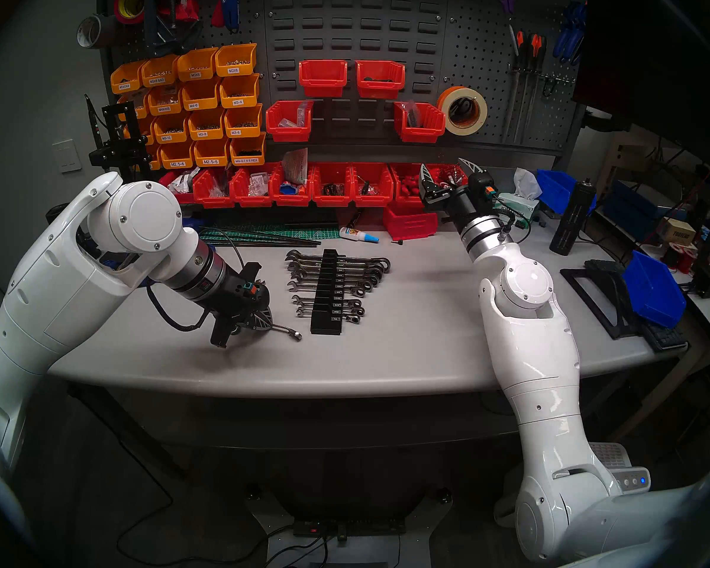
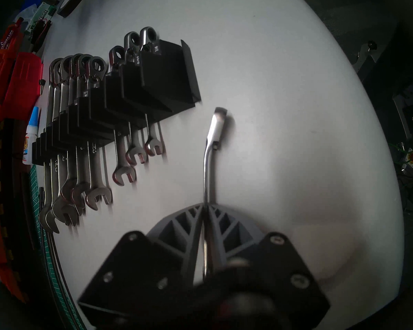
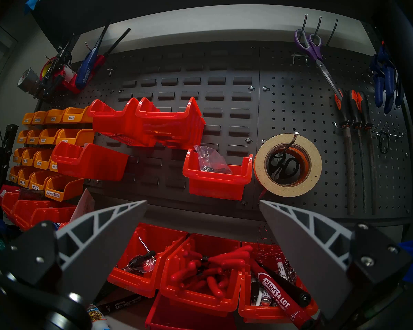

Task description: Put the wrenches on the table into the correct slot in the case

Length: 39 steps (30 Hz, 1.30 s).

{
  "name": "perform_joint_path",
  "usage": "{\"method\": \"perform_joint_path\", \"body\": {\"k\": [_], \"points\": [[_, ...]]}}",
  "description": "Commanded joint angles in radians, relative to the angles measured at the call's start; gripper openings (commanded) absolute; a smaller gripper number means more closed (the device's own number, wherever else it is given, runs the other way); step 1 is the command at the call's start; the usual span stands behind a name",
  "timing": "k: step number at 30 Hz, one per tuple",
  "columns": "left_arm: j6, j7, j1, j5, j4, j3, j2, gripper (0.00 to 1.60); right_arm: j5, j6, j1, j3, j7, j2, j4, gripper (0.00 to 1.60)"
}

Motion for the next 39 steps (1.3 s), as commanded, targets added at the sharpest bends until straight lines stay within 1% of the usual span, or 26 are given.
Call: {"method": "perform_joint_path", "body": {"k": [1,3,4,6,9,12,15,16,25,31,32,33,39], "points": [[0.003,0.0,-0.008,-0.015,-0.008,-0.024,0.009,0.33,0.0,-0.005,0.029,-0.002,0.001,-0.001,-0.033,1.6],[0.005,-0.001,-0.009,-0.019,-0.008,-0.025,0.008,0.31,0.0,-0.005,0.029,-0.002,0.001,-0.001,-0.033,1.6],[0.02,0.001,-0.009,-0.022,-0.009,-0.029,0.008,0.26,0.0,-0.005,0.029,-0.002,0.001,-0.001,-0.033,1.6],[0.02,0.02,-0.002,-0.024,-0.012,-0.039,0.008,0.0,0.0,-0.006,0.029,-0.002,0.001,-0.001,-0.033,1.6],[0.033,0.022,-0.002,-0.03,-0.011,-0.045,0.005,0.0,0.0,-0.006,0.029,-0.002,0.001,-0.001,-0.033,1.6],[0.067,0.018,-0.006,-0.042,-0.013,-0.052,0.002,0.0,0.0,-0.006,0.029,-0.002,0.001,-0.001,-0.032,1.6],[0.086,0.017,-0.004,-0.059,-0.017,-0.065,0.006,0.0,0.0,-0.006,0.029,-0.002,0.001,-0.001,-0.032,1.6],[0.104,0.012,-0.007,-0.061,-0.017,-0.065,0.006,0.0,0.0,-0.006,0.029,-0.002,0.001,-0.001,-0.032,1.6],[0.135,0.013,-0.025,-0.077,-0.022,-0.073,0.017,0.0,0.0,-0.006,0.029,-0.002,0.001,-0.001,-0.032,1.6],[0.167,0.019,-0.039,-0.12,-0.032,-0.085,0.013,0.0,0.0,-0.006,0.029,-0.002,0.001,-0.001,-0.032,1.6],[0.176,0.021,-0.043,-0.125,-0.033,-0.084,0.013,0.0,0.0,-0.006,0.029,-0.002,0.001,-0.001,-0.032,1.6],[0.169,0.021,-0.05,-0.119,-0.037,-0.077,0.018,0.0,0.0,-0.006,0.029,-0.002,0.001,-0.001,-0.032,1.6],[0.191,0.028,-0.066,-0.153,-0.039,-0.071,0.027,0.0,0.001,-0.006,0.029,-0.002,0.001,-0.001,-0.032,1.6]]}}
